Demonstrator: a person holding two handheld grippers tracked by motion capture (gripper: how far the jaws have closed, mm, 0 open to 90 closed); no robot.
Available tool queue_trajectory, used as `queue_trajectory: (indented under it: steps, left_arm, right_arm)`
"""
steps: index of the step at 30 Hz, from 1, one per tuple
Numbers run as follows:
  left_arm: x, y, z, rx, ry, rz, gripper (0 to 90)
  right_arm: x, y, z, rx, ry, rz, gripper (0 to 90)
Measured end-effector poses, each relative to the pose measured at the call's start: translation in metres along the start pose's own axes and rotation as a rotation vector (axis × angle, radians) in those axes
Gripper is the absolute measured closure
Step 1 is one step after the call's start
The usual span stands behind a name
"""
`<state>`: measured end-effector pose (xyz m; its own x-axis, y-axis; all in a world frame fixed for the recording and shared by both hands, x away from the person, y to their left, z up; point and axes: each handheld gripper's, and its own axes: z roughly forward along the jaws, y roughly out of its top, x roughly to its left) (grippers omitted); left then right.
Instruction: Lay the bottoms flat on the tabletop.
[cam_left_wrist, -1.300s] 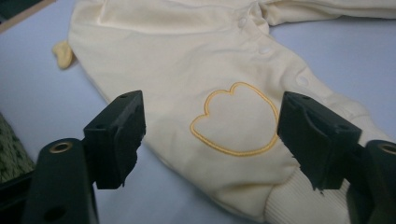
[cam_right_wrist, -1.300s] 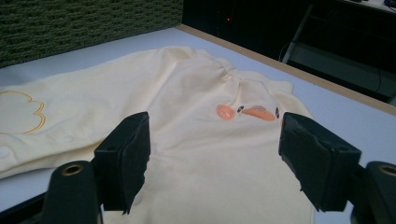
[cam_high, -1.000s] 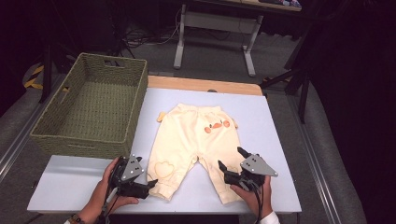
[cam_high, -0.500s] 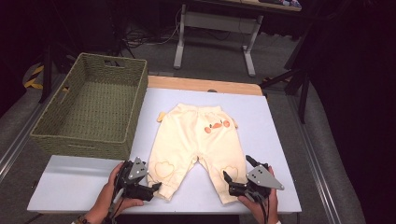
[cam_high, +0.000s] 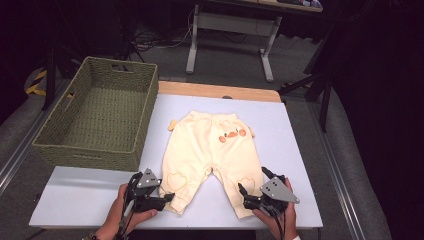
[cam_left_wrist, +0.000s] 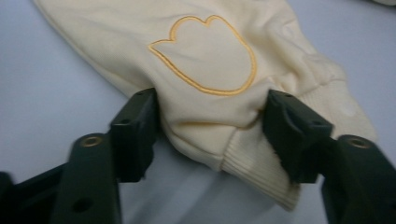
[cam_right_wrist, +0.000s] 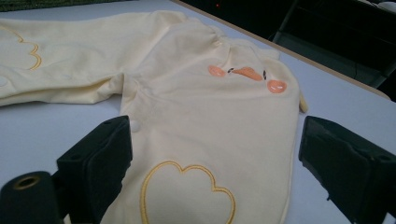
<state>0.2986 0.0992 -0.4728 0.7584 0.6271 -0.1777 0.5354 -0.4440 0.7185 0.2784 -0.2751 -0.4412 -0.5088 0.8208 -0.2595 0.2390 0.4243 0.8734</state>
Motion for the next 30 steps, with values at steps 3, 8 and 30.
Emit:
queue_trajectory:
  steps: [3,8,30]
  left_arm:
    - [0.001,0.000,0.000,0.001,-0.035,-0.004,55.0]
    - [0.003,-0.001,-0.002,-0.003,-0.077,0.001,72.1]
    - [-0.002,-0.001,-0.002,-0.001,-0.041,0.085,74.8]
  right_arm:
    - [0.000,0.000,0.001,0.006,0.004,-0.002,10.6]
    - [0.001,0.000,0.005,0.016,0.009,-0.007,10.9]
    - [0.002,0.011,0.005,-0.023,0.019,0.074,13.9]
